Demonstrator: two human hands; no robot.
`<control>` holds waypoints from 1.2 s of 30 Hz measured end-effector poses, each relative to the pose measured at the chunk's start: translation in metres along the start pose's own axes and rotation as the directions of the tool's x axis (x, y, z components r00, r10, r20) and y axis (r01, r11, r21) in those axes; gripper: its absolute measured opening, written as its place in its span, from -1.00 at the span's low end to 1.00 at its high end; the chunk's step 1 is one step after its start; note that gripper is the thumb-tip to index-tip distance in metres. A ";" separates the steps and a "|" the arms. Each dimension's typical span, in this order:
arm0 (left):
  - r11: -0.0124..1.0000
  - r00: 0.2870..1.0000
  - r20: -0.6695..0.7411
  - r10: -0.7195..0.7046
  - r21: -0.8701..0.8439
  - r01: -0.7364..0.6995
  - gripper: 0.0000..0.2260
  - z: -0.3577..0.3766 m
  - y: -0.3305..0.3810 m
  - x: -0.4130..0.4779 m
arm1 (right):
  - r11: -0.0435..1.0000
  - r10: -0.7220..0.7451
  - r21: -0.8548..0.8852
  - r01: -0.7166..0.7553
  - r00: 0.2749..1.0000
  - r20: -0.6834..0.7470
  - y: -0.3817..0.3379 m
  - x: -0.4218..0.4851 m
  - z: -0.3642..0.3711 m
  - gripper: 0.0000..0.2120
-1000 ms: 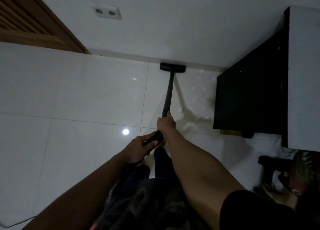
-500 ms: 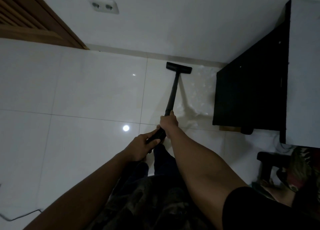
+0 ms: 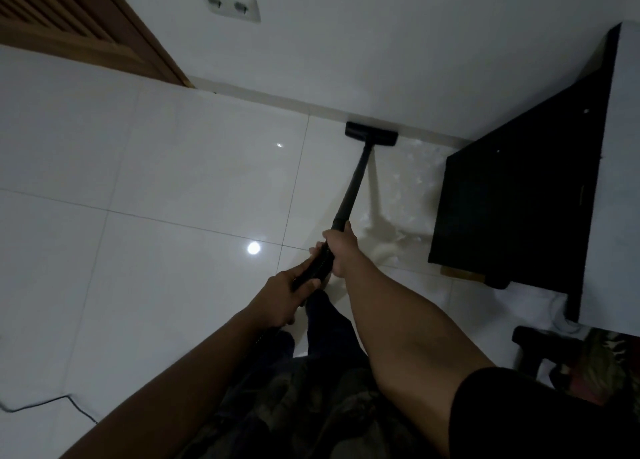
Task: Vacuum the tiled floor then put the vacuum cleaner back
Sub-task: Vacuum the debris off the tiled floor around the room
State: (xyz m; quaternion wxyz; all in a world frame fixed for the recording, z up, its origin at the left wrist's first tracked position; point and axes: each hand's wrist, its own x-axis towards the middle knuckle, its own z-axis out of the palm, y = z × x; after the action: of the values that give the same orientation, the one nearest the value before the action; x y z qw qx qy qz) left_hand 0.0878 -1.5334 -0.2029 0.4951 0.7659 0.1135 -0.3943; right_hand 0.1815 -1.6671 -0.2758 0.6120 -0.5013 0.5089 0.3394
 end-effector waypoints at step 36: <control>0.981 0.987 0.003 0.163 0.102 -0.163 -0.54 0.197 -0.303 -0.404 | 0.920 -0.342 -0.213 0.328 0.939 -0.030 0.501 -0.200 -0.087 -0.37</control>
State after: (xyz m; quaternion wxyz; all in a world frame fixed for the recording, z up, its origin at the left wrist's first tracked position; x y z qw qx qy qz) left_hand -0.4480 -1.4667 -0.1557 0.4858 0.7977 0.0315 -0.3558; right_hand -0.3577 -1.5981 -0.2158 0.5888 -0.6522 0.3981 0.2636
